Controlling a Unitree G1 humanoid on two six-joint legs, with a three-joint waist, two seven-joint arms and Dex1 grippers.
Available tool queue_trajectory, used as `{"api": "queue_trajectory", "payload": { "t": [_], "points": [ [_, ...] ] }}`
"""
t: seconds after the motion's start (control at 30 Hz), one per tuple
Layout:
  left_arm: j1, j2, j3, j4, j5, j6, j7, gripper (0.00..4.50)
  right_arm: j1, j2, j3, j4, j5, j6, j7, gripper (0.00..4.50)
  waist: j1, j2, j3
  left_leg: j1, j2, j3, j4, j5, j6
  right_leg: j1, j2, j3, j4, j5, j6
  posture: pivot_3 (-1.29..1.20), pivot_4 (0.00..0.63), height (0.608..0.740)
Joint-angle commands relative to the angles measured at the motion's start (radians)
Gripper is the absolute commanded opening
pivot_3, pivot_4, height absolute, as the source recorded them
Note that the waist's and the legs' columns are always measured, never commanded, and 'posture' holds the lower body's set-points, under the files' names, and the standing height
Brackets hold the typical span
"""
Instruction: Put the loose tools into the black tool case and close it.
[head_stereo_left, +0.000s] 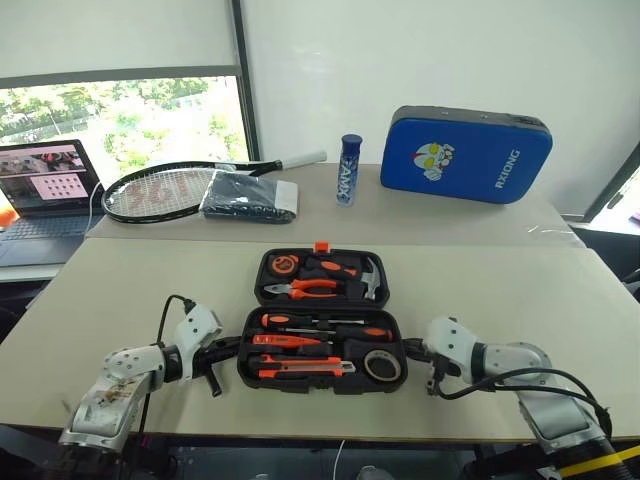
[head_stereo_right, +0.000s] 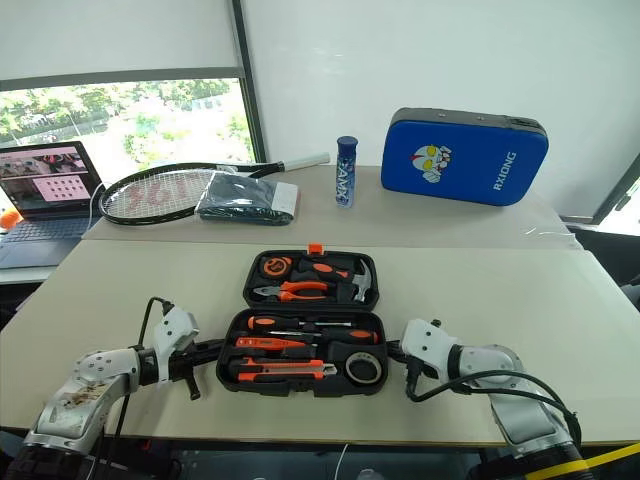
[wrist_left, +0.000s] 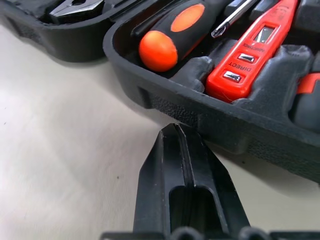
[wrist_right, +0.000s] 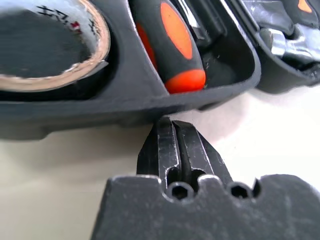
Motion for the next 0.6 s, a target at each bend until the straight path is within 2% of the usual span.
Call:
{"api": "queue_trajectory", "payload": {
  "t": [0.03, 0.33, 0.6],
  "points": [
    [-0.026, 0.019, 0.016, 0.039, 0.017, -0.003, 0.02, 0.0, -0.025, -0.024, -0.045, 0.005, 0.02, -0.017, -0.008, 0.1, 0.001, 0.0, 0.0, 0.0, 0.0, 0.001, 0.0, 0.0, 0.0, 0.0, 0.0, 0.0, 0.0, 0.0, 0.0, 0.0, 0.15, 0.74],
    [-0.134, -0.056, -0.015, 0.057, -0.001, 0.032, 0.088, 0.0, -0.162, 0.03, -0.001, 0.105, -0.018, -0.051, -0.061, 0.1, 0.001, 0.0, 0.0, -0.001, 0.0, 0.002, 0.0, 0.002, -0.001, -0.001, 0.001, 0.0, 0.0, 0.0, -0.001, 0.0, 0.15, 0.74],
    [-0.129, -0.053, -0.039, 0.029, -0.013, 0.048, 0.046, 0.0, -0.189, 0.074, 0.051, 0.085, -0.005, -0.032, -0.034, 0.1, 0.001, 0.0, 0.0, -0.003, 0.0, 0.001, -0.001, 0.002, -0.001, -0.002, 0.0, 0.0, 0.0, 0.0, -0.001, 0.0, 0.15, 0.74]
  ]
}}
